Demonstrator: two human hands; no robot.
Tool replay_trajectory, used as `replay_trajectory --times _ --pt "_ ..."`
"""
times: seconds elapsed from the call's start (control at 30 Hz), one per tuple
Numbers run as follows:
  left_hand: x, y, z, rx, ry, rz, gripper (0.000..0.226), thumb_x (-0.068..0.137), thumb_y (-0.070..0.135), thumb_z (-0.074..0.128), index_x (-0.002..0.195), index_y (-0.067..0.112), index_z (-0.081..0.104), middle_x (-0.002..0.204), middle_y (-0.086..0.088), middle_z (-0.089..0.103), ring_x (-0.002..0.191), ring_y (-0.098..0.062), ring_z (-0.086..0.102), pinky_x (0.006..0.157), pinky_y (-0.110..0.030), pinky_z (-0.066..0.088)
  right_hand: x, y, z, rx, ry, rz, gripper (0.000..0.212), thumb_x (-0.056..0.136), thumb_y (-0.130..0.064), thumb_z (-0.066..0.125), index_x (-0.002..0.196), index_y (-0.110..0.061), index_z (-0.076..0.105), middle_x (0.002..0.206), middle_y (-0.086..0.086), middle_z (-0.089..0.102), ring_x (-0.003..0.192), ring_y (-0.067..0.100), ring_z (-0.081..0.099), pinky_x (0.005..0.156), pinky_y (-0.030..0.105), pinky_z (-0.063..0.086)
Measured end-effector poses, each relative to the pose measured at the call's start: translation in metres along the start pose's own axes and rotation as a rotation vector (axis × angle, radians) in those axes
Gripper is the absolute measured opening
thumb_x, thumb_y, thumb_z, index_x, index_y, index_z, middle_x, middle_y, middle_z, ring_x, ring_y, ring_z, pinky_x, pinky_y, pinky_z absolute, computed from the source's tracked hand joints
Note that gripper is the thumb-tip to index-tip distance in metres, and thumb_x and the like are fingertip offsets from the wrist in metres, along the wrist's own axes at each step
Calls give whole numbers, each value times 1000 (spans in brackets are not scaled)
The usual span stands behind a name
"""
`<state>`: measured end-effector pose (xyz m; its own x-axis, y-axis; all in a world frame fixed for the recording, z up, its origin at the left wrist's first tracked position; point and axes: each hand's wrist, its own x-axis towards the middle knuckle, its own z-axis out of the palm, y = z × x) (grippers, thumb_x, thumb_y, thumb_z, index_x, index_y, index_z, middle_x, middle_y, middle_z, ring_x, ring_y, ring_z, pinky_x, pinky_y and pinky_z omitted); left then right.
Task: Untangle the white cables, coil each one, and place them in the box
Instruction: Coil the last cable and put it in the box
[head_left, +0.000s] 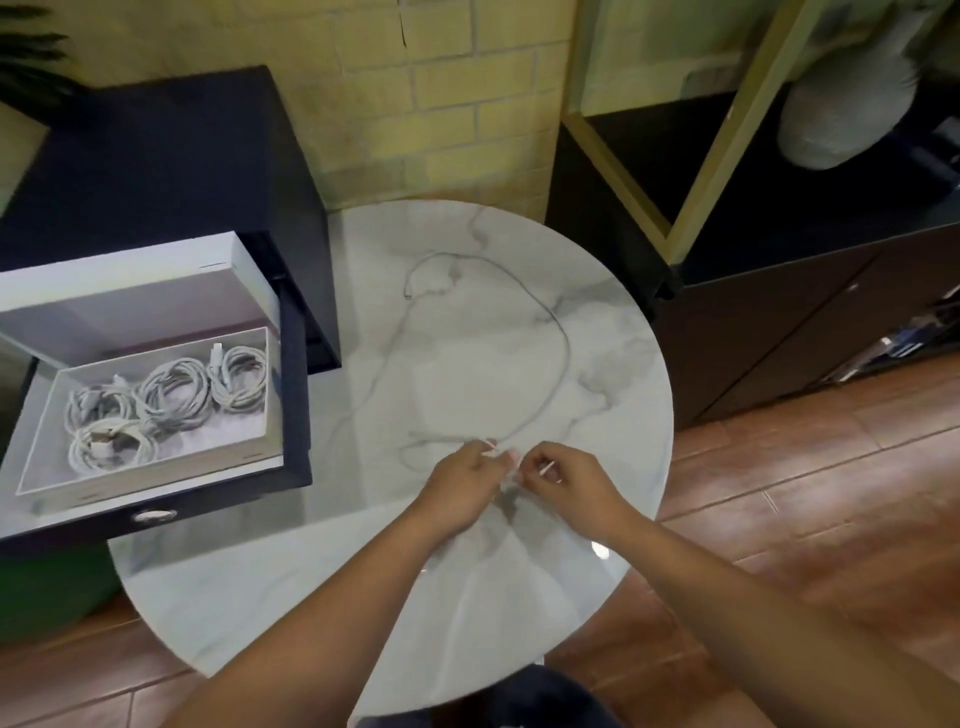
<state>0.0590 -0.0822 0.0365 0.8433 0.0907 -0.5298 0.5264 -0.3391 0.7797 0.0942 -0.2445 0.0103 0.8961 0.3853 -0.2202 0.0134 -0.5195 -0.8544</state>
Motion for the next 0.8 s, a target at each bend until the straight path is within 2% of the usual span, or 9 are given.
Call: replay_trajectory --times 0.1,0.2,0.3,0.43,0.53,0.6,0.67,0.73,0.8 --pt "1 20 -1 -79 145 97 25 101 26 41 100 15 64 96 3 69 89 -12 64 78 -21 47 1 -12 -5 73 -102 -59 16 85 -9 63 78 -22 68 75 -7 69 65 8 61 69 21 49" --pt "0 39 -12 -128 196 136 30 102 21 36 85 16 59 70 2 60 68 -15 58 72 -27 46 14 -18 -22 62 -16 -106 8 88 -16 64 91 -23 68 87 -8 67 75 12 63 74 20 51" --pt "-5 56 -27 -106 143 154 32 99 26 39 76 22 60 65 5 46 58 -11 43 61 -27 40 31 -25 -39 -41 121 -224 26 90 -13 63 113 -24 60 105 -9 59 83 6 59 77 17 49" --pt "-20 87 -44 -98 105 217 37 96 36 45 68 23 64 55 12 39 47 -6 36 51 -25 28 52 -62 -58 -135 147 -369 51 91 -15 62 136 -28 42 128 -10 43 105 5 52 85 19 48" --pt "-35 110 -57 -85 63 314 36 96 37 45 71 20 66 50 13 35 45 -6 32 49 -23 27 67 -93 -59 -217 141 -542 48 92 -17 60 137 -24 45 135 -8 44 118 3 45 97 14 39" --pt "-43 124 -71 -106 62 374 38 98 35 44 70 20 66 50 13 33 46 -7 30 47 -21 26 75 -108 -53 -157 114 -574 29 94 -12 57 122 -21 58 123 -7 56 110 2 51 92 13 41" --pt "-48 133 -87 -197 81 389 38 99 31 44 70 18 64 48 13 32 44 -7 26 42 -17 24 79 -122 -45 36 63 -496 16 96 -10 52 99 -19 65 96 -6 66 91 5 60 80 16 45" --pt "-49 139 -104 -296 116 365 38 99 29 45 68 14 60 46 12 30 41 -7 22 38 -17 20 80 -138 -39 303 17 -343 15 99 -11 48 97 -11 63 81 0 66 74 11 62 69 18 48" --pt "-49 142 -121 -334 171 313 40 99 30 46 62 14 50 45 9 27 40 -9 20 37 -19 17 83 -153 -38 436 62 -250 10 98 -16 50 95 -11 58 74 4 64 61 13 59 59 22 49"
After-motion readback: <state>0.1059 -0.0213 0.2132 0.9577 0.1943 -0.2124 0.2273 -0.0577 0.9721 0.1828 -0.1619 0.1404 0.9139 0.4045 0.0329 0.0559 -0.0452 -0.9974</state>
